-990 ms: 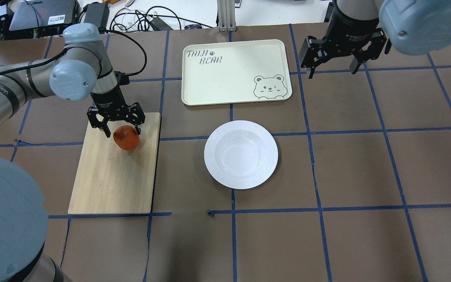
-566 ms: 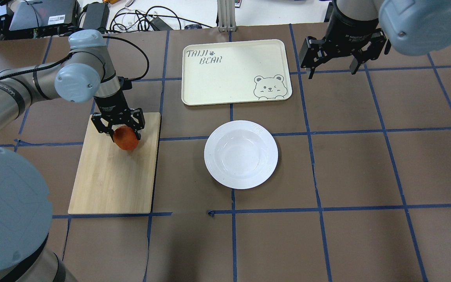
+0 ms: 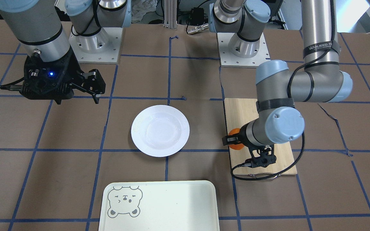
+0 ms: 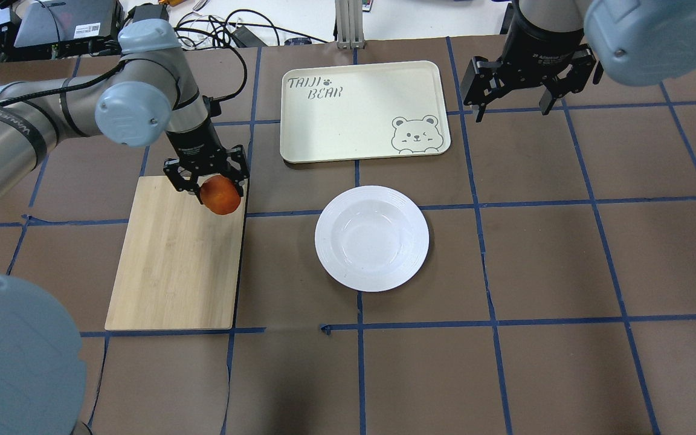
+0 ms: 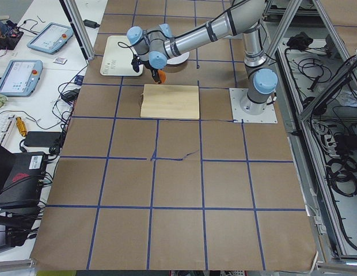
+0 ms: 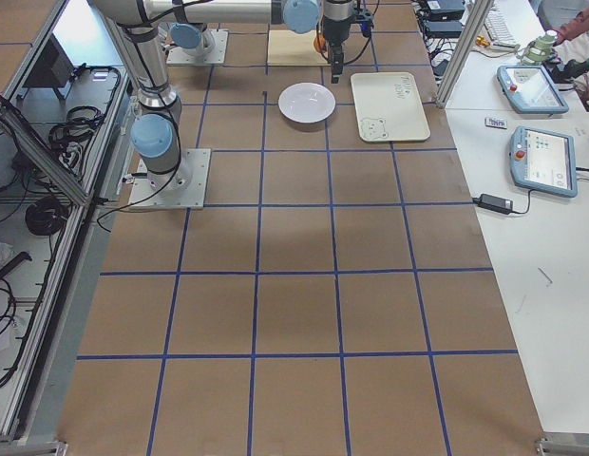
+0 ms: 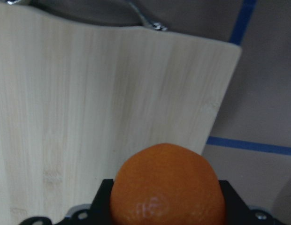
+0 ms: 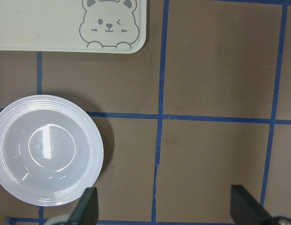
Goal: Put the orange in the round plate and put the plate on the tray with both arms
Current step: 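Carry the orange with the left gripper over the white plate and lower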
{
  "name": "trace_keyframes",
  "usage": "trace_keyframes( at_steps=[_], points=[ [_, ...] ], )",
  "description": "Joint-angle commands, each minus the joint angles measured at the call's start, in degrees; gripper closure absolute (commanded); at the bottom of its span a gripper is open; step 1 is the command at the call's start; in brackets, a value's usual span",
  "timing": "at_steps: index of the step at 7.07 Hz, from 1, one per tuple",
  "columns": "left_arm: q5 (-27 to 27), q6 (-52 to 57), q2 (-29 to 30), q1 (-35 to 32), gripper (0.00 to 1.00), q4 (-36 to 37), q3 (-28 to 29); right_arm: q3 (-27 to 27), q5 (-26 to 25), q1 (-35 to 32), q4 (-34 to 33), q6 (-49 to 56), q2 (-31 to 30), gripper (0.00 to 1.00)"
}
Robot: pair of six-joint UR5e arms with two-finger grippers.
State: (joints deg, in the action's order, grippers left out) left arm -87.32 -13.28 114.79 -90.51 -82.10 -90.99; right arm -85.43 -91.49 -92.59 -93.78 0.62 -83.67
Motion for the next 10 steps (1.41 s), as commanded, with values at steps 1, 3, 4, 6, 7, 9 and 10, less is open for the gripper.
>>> trace_keyframes(
  at_steps=[1, 3, 4, 6, 7, 9, 10],
  points=[
    [4.59, -20.71, -1.33, -11.22, 1.0, 2.0, 0.2, 0.0, 0.0, -0.04, 0.0, 0.0, 0.0, 0.0],
    [14.13, -31.57, 1.82, -17.4, 1.0, 7.19, -0.67, -0.09, 0.0, 0.04, 0.0, 0.0, 0.0, 0.0],
    [14.63, -32.33, 3.49, -19.6, 1.0, 11.82, -2.33, -0.26, 0.0, 0.04, 0.0, 0.0, 0.0, 0.0],
    [14.29, -31.98, 5.0, -19.62, 0.13, 15.21, -4.98, -0.53, 0.09, 0.04, -0.79, 0.0, 0.09, 0.0],
    [14.2, -32.59, 4.39, -19.53, 0.0, 16.17, -4.64, -0.96, 0.09, 0.13, -0.71, 0.09, 0.09, 0.0],
    [14.2, -33.39, 1.15, -14.83, 0.0, 14.78, -2.63, -4.9, 2.18, 1.44, -4.9, 0.88, 0.61, 0.0],
    [14.28, -32.08, -1.56, -10.61, 0.0, 8.85, 1.48, -7.79, 9.16, 3.8, -5.27, 1.14, 0.62, 0.0]
  ],
)
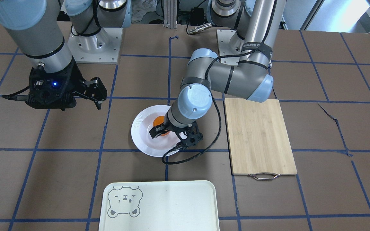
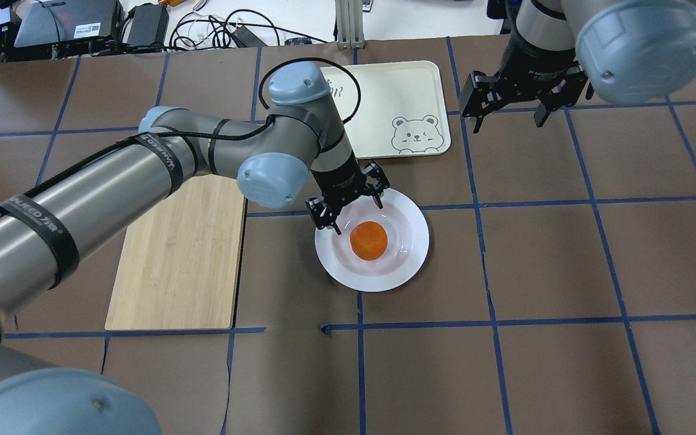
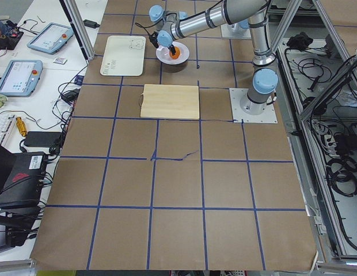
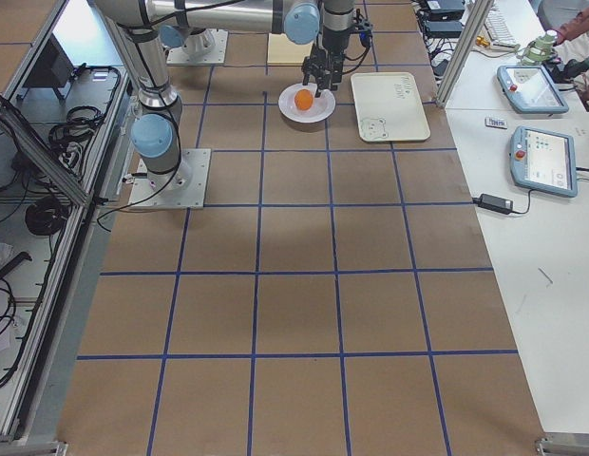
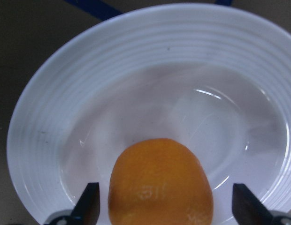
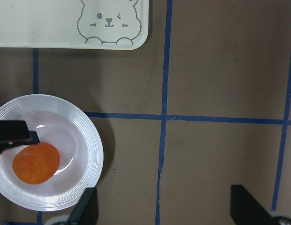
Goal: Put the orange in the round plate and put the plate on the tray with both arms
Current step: 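Release the orange and raise the left gripper while the right gripper reaches toward the plate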
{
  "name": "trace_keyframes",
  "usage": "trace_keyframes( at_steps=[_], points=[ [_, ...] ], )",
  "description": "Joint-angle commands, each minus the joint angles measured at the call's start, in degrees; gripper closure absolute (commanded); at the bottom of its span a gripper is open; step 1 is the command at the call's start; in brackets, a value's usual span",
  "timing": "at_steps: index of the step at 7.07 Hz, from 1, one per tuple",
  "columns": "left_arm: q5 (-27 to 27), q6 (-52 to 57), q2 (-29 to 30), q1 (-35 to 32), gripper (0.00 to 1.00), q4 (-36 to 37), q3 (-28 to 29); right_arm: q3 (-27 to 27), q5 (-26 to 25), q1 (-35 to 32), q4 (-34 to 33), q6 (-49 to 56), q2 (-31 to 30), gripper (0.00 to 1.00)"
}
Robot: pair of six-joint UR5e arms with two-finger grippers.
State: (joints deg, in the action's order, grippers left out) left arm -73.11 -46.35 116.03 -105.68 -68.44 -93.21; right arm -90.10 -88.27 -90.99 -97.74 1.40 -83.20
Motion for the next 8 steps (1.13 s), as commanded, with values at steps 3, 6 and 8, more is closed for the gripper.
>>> trace_keyframes(
  at_steps=[3, 6, 8],
  points=[
    [-1.33, 15.87, -9.83, 11.89, 0.0, -26.27, 17.78, -22.4, 20.29, 2.93, -24.06, -1.39, 3.04, 0.0],
    [-8.89, 30.51, -18.37, 11.81, 0.0, -26.04, 16.92, -33.55, 27.79, 2.75, -43.72, -11.99, 7.94, 0.0],
    [-14.5, 31.75, -21.7, 11.73, 0.0, -23.69, 10.8, -33.82, 27.71, 2.22, -47.1, -12.4, 10.94, 0.0]
  ],
)
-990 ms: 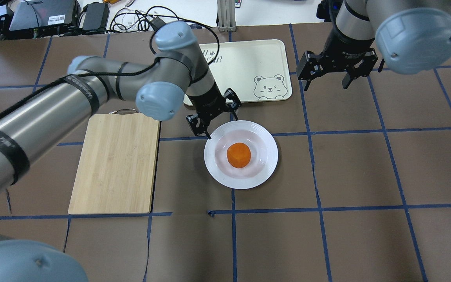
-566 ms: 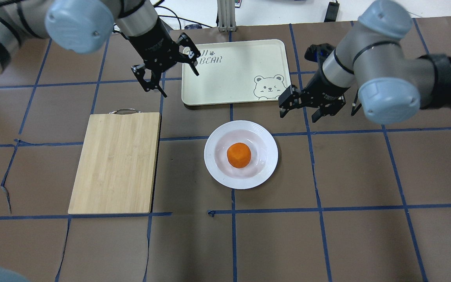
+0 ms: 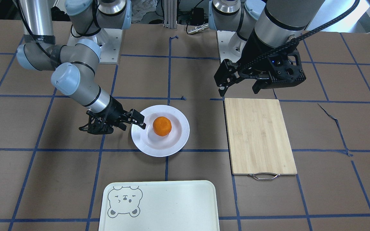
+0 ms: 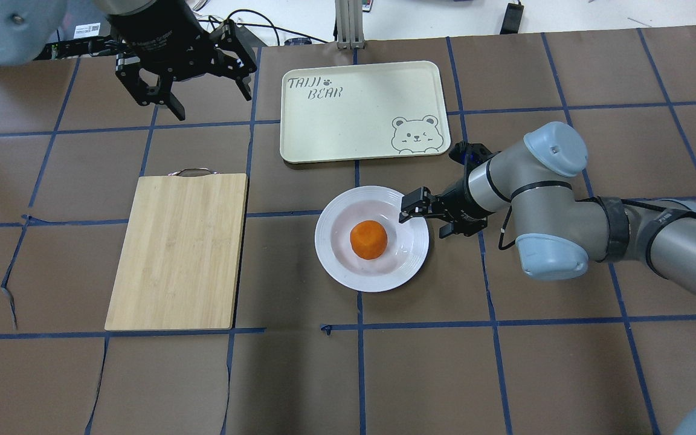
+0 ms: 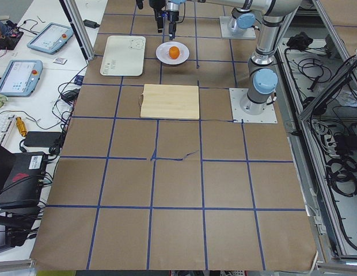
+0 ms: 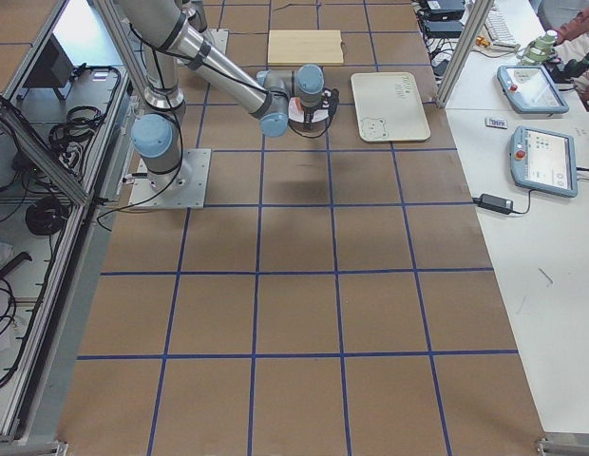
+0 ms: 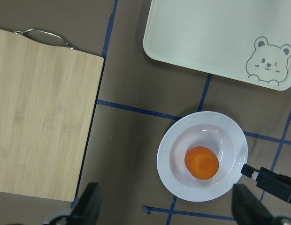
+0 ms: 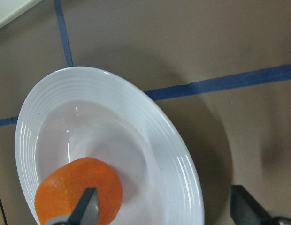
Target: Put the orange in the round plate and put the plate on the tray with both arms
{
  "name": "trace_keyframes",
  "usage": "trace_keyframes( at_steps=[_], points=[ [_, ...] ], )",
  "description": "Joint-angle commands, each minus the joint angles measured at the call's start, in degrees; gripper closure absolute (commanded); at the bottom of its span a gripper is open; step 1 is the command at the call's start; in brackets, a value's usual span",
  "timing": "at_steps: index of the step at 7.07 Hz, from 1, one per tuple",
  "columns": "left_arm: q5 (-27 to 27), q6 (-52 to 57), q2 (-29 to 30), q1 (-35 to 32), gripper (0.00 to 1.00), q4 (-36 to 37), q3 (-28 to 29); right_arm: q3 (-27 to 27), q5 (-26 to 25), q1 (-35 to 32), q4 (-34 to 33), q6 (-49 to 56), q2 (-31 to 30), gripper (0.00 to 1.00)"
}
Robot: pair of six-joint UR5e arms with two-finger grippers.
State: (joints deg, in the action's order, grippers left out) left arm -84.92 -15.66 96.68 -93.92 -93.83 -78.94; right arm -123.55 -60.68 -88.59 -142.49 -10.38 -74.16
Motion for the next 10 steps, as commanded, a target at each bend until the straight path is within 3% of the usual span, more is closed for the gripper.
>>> trace_keyframes(
  at_steps=[1, 2, 4, 6, 9, 10],
  points=[
    [-3.15, 2.64, -3.59, -0.03, 0.0, 5.55, -6.9, -0.46, 0.39, -0.35, -4.87, -1.57, 3.82, 0.0],
    [-3.32, 4.66, -4.56, 0.23, 0.0, 11.33, -10.5, -0.12, -0.04, -1.4, -6.72, -6.36, 4.71, 0.0],
    [-3.33, 7.31, -5.36, 2.42, 0.0, 10.71, -9.5, -0.37, -0.4, -2.82, -7.18, -8.34, 4.99, 0.01],
    [-2.71, 10.97, -5.36, 3.92, 0.0, 7.44, -8.6, -0.55, -0.75, -3.08, -6.83, -8.26, 5.16, 0.21],
    [-3.24, 11.62, -6.06, 3.92, 0.0, 6.13, -8.96, -3.19, -0.14, -3.61, -6.92, -8.09, 4.9, 0.78],
    [-2.72, 13.01, -5.54, 4.1, 0.0, 2.12, -8.69, -3.01, -0.14, -3.78, -7.01, -7.73, 4.46, 0.94]
  ],
)
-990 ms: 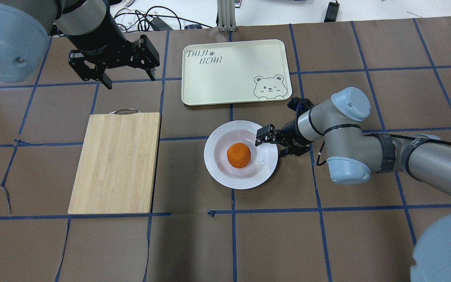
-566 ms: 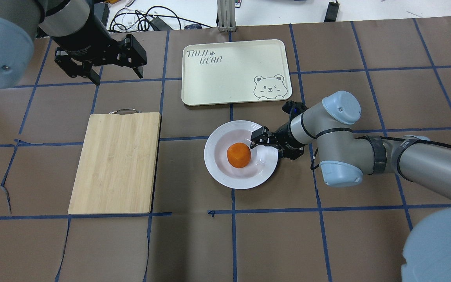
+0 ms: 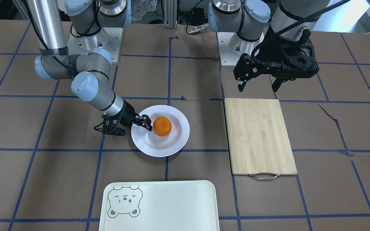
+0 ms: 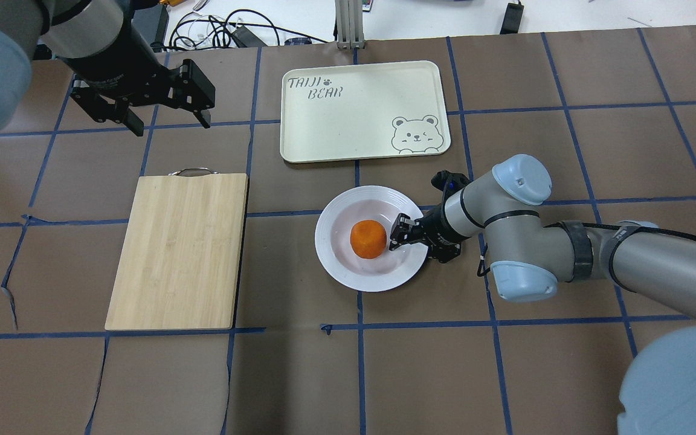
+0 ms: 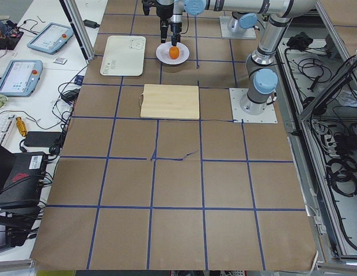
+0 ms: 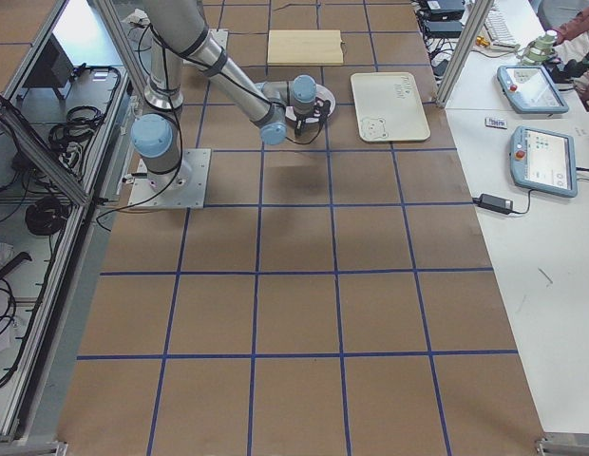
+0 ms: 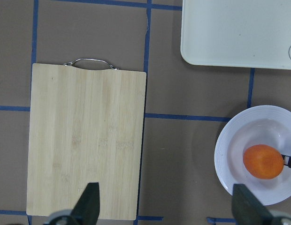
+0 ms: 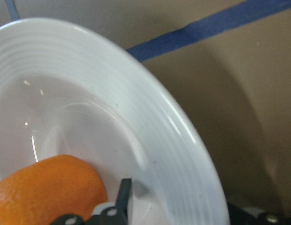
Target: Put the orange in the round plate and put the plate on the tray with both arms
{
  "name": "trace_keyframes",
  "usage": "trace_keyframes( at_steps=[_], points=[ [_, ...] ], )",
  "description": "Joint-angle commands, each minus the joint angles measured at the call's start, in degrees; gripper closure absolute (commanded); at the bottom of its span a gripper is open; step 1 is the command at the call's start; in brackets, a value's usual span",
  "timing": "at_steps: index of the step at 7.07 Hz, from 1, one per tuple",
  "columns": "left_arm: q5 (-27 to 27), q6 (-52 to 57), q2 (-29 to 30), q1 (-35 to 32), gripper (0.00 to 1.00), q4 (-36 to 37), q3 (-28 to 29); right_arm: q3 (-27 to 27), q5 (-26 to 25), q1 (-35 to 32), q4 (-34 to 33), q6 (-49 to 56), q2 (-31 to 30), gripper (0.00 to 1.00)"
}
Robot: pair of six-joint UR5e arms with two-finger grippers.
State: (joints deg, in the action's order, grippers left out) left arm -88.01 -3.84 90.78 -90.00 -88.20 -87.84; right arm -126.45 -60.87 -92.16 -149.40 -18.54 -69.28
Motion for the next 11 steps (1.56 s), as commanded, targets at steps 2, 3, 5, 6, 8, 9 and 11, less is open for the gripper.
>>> trace_keyframes(
  at_steps=[2, 3, 5, 6, 8, 9, 11],
  points=[
    [-0.14, 2.16, 0.11, 0.0, 0.0, -4.26, 0.05, 0.06, -0.47, -1.44, -2.55, 0.17, -0.51, 1.0],
    [-0.14, 3.56, -0.16, -0.18, 0.0, -4.26, -0.22, 0.15, -0.48, -1.45, -2.56, -0.61, -0.51, 1.0],
    [-0.23, 3.49, -0.42, -0.18, 0.0, -4.26, -0.22, 1.19, 0.05, -1.45, -2.65, -5.26, -1.12, 1.0],
    [-0.32, 3.48, -0.6, -0.18, 0.0, -4.26, -0.31, 2.68, 0.05, -1.53, -2.3, -7.28, -1.82, 1.0],
    [-0.41, 3.4, -0.77, -0.18, 0.0, -4.35, -0.31, 5.31, 0.49, -1.1, -1.86, -8.17, -1.82, 1.0],
    [-0.41, 3.48, -0.78, -0.18, 0.0, -4.26, -0.22, 7.16, 0.58, -1.36, -1.59, -9.49, -1.82, 1.0],
    [-0.41, 3.48, -0.78, 0.0, 0.0, -4.17, -0.22, 13.72, 2.68, -0.13, -1.77, -9.67, -0.78, 1.0]
  ],
)
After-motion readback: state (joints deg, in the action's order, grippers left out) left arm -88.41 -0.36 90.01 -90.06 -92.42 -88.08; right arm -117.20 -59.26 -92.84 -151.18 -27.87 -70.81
